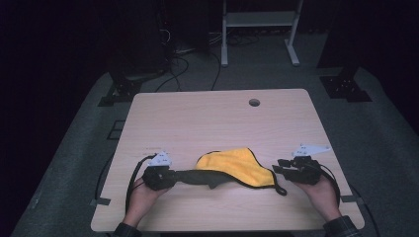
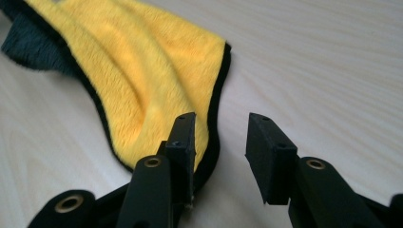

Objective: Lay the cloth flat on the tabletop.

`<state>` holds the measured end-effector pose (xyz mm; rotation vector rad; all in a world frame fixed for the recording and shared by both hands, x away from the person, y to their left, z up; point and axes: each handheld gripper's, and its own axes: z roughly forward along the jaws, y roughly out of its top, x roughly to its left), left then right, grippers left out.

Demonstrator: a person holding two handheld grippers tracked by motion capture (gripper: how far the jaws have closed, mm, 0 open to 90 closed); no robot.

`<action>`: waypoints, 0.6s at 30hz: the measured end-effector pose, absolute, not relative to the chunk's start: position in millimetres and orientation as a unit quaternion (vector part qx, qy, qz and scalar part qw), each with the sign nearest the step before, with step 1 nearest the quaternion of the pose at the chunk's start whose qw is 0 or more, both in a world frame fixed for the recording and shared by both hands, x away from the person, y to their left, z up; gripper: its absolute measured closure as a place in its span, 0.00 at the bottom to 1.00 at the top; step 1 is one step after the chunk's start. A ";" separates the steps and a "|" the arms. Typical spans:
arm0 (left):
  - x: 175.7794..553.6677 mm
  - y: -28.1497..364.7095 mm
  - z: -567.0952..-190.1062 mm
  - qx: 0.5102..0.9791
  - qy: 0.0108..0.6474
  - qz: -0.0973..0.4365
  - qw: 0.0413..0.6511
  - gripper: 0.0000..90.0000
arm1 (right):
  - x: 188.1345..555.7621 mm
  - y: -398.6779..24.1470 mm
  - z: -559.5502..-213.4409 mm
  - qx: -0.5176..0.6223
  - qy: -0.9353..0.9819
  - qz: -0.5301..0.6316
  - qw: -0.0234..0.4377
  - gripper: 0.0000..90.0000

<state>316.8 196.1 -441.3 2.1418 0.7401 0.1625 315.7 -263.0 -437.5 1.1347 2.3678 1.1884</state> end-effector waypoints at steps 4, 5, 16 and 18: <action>316.7 195.8 -441.3 0.854 0.296 0.066 0.422 0.92 | 304.1 -266.1 -444.6 0.375 0.827 0.404 0.111 0.65; 316.8 195.8 -441.0 0.853 0.296 0.063 0.425 0.91 | 302.5 -266.0 -445.7 0.373 0.829 0.402 0.108 0.65; 317.7 200.1 -440.3 0.847 0.299 0.053 0.437 0.90 | 289.1 -254.0 -457.7 0.347 0.860 0.360 0.100 0.58; 317.2 200.1 -440.5 0.849 0.297 0.056 0.433 0.92 | 290.7 -253.5 -460.6 0.350 0.863 0.351 0.094 0.58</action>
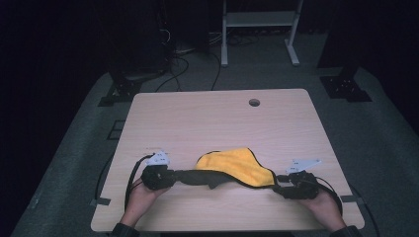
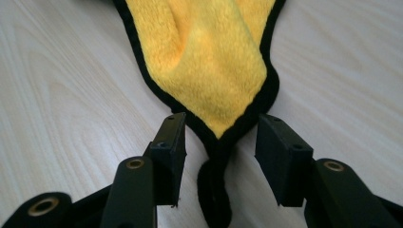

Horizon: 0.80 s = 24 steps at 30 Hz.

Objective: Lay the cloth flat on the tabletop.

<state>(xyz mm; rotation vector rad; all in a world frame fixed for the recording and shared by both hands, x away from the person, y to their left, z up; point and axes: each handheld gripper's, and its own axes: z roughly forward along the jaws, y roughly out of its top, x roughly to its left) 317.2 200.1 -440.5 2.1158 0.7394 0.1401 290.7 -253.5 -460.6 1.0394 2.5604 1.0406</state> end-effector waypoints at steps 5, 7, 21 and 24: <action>316.1 200.4 -440.4 0.851 0.292 0.057 0.432 0.94 | 293.7 -256.0 -466.4 0.362 0.868 0.332 0.078 0.70; 315.7 200.7 -439.9 0.851 0.290 0.059 0.433 0.94 | 293.5 -255.7 -466.8 0.357 0.871 0.329 0.074 0.79; 318.9 202.9 -419.2 0.836 0.287 0.094 0.459 0.95 | 295.9 -263.6 -445.3 0.353 0.851 0.379 0.085 0.94; 321.6 201.5 -410.3 0.830 0.283 0.108 0.468 0.95 | 298.8 -264.8 -435.4 0.345 0.843 0.401 0.098 0.94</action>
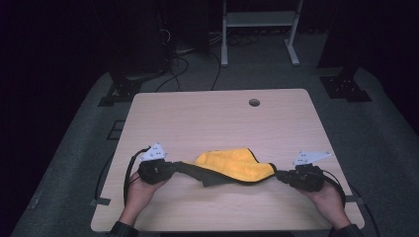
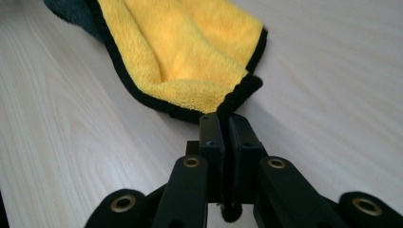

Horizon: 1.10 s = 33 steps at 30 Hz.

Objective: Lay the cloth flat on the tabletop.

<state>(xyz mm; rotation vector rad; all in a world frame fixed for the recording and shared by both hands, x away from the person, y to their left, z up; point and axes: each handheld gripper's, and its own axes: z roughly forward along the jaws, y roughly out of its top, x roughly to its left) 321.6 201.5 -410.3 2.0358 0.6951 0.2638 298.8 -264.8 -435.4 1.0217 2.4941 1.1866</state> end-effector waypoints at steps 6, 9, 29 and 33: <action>327.2 201.6 -392.9 0.816 0.280 0.126 0.490 0.95 | 304.8 -264.8 -412.8 0.334 0.829 0.431 0.123 0.94; 331.0 203.1 -383.1 0.807 0.280 0.137 0.501 0.95 | 308.8 -266.1 -402.9 0.333 0.820 0.445 0.133 0.94; 339.9 218.6 -307.1 0.734 0.263 0.206 0.592 0.95 | 314.0 -285.2 -309.4 0.304 0.743 0.553 0.223 0.95; 338.4 217.9 -293.7 0.726 0.254 0.212 0.603 0.95 | 305.6 -289.2 -290.6 0.292 0.727 0.573 0.239 0.95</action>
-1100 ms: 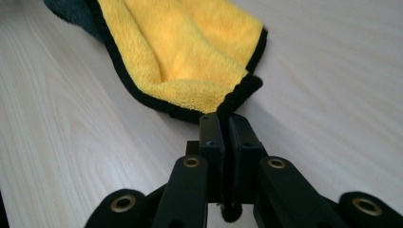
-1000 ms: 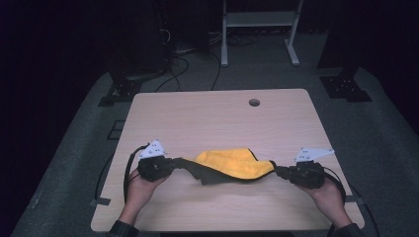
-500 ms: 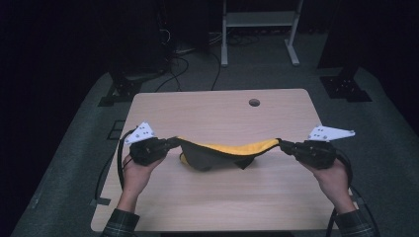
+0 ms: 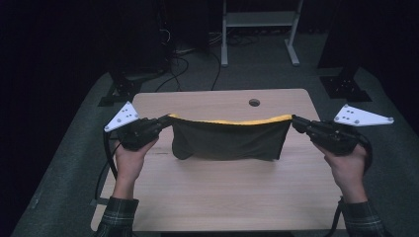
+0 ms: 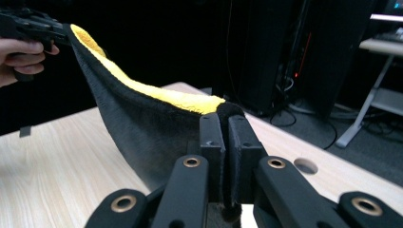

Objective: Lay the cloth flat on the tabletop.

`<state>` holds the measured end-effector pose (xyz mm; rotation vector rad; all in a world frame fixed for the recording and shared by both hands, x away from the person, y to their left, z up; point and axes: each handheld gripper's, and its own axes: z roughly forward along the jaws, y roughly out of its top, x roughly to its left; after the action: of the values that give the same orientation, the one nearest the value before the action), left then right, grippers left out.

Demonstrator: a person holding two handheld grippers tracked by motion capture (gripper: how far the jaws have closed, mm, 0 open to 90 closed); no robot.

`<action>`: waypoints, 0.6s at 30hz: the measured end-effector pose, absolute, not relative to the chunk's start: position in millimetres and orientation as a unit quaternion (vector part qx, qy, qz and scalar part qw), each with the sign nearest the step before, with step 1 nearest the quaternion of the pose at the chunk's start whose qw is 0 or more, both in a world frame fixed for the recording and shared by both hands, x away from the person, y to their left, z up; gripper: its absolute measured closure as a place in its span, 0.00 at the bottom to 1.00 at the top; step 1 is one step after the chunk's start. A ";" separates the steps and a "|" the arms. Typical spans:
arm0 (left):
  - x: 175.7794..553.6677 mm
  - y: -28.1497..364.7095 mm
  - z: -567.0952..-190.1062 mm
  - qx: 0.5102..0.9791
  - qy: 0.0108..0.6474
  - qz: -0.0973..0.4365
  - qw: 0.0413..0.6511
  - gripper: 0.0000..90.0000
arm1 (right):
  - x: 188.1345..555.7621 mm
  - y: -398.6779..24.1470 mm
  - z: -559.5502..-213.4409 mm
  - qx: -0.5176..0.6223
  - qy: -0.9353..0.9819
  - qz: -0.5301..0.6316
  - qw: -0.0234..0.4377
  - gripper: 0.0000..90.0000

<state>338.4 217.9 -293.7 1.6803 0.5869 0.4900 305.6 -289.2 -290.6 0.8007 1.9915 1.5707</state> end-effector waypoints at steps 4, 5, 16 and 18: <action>335.2 215.9 -284.8 0.719 0.247 0.218 0.612 0.95 | 298.8 -293.5 -279.6 0.287 0.716 0.585 0.251 0.94; 334.8 215.4 -283.8 0.719 0.247 0.219 0.612 0.95 | 297.0 -294.7 -277.1 0.285 0.714 0.587 0.253 0.94; 364.3 208.6 -281.4 0.721 0.263 0.225 0.601 0.95 | 315.6 -297.0 -278.0 0.301 0.710 0.583 0.254 0.94; 375.9 207.9 -277.4 0.719 0.268 0.234 0.597 0.95 | 328.1 -295.6 -276.9 0.309 0.711 0.579 0.253 0.94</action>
<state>375.9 207.9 -277.4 1.6692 0.6216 0.5435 328.1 -295.6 -276.9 0.8401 1.9327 1.5728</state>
